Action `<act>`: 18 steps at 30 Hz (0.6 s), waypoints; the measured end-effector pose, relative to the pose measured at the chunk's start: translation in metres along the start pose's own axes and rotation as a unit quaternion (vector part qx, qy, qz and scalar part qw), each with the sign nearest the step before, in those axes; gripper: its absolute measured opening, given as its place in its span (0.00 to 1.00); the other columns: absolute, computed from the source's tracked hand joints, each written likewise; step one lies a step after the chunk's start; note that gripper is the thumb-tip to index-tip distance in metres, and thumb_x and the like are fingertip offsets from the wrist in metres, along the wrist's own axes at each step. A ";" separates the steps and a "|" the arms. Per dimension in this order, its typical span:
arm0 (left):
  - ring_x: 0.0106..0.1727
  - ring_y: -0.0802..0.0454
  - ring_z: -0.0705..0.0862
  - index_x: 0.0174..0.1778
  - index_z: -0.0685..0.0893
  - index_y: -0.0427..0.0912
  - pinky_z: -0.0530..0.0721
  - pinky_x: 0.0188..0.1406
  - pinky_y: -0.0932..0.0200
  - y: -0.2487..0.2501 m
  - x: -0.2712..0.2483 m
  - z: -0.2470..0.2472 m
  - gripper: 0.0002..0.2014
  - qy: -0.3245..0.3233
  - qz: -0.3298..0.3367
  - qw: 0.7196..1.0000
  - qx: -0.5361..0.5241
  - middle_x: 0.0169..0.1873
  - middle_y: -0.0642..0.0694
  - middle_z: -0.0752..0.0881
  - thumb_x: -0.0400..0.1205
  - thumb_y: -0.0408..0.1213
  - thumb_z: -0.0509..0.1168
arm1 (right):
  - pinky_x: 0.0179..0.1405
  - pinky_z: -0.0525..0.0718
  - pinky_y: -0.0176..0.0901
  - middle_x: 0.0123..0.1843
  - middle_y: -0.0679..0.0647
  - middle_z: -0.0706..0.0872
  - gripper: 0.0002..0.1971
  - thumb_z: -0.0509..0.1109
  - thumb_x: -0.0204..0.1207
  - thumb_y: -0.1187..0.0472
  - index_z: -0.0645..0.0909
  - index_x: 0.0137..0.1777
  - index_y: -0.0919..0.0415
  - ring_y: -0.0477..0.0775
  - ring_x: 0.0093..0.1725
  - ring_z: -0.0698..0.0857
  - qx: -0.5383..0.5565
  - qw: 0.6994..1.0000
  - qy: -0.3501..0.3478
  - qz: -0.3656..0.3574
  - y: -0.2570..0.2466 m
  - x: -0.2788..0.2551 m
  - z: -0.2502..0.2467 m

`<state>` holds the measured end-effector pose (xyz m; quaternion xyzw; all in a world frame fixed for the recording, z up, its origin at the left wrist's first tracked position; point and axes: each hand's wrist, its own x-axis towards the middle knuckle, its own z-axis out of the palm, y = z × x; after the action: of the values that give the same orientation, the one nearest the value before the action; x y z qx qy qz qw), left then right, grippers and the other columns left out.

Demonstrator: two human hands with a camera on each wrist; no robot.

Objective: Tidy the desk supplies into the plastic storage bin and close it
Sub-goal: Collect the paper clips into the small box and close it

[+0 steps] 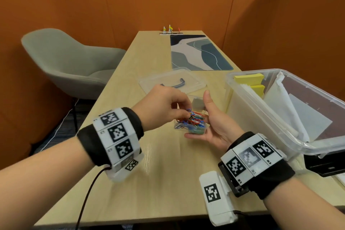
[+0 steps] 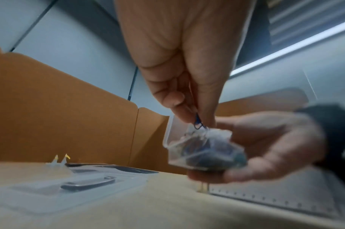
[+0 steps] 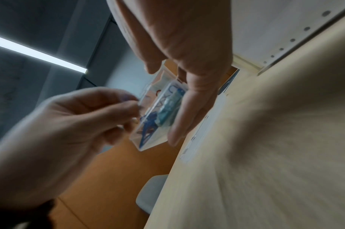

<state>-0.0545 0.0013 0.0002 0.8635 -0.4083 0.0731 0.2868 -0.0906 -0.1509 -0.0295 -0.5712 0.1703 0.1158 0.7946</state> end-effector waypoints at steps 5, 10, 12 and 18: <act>0.41 0.56 0.81 0.52 0.88 0.44 0.83 0.44 0.55 -0.005 -0.001 0.018 0.18 0.013 0.042 0.998 0.044 0.45 0.48 0.86 0.79 0.51 0.60 | 0.35 0.89 0.53 0.46 0.61 0.88 0.25 0.52 0.76 0.33 0.76 0.49 0.53 0.59 0.44 0.89 -0.015 1.000 -0.007 -0.012 -0.001 0.000 -0.002; 0.56 0.49 0.80 0.55 0.87 0.44 0.83 0.50 0.46 0.000 0.002 0.031 0.26 -0.034 0.050 0.993 0.097 0.55 0.47 0.83 0.79 0.53 0.47 | 0.49 0.87 0.61 0.50 0.60 0.89 0.28 0.50 0.76 0.32 0.80 0.50 0.53 0.61 0.51 0.88 -0.006 0.999 -0.026 -0.021 -0.002 0.002 0.004; 0.56 0.47 0.79 0.55 0.86 0.44 0.81 0.51 0.45 0.000 0.003 0.034 0.28 -0.046 0.048 0.991 0.113 0.55 0.45 0.83 0.79 0.53 0.45 | 0.50 0.87 0.62 0.53 0.61 0.89 0.29 0.51 0.76 0.32 0.81 0.53 0.54 0.62 0.52 0.89 -0.002 0.999 -0.022 -0.024 -0.001 0.002 0.006; 0.54 0.49 0.75 0.58 0.82 0.39 0.76 0.56 0.51 -0.002 0.000 0.039 0.31 -0.065 0.020 0.991 0.119 0.52 0.43 0.80 0.78 0.54 0.39 | 0.45 0.88 0.60 0.51 0.62 0.88 0.27 0.51 0.77 0.33 0.81 0.48 0.54 0.62 0.49 0.89 -0.012 1.000 -0.005 -0.018 0.002 0.004 0.004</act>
<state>-0.0573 -0.0194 -0.0325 0.8861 -0.4317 0.0704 0.1535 -0.0867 -0.1464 -0.0313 -0.5829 0.1545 0.1063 0.7906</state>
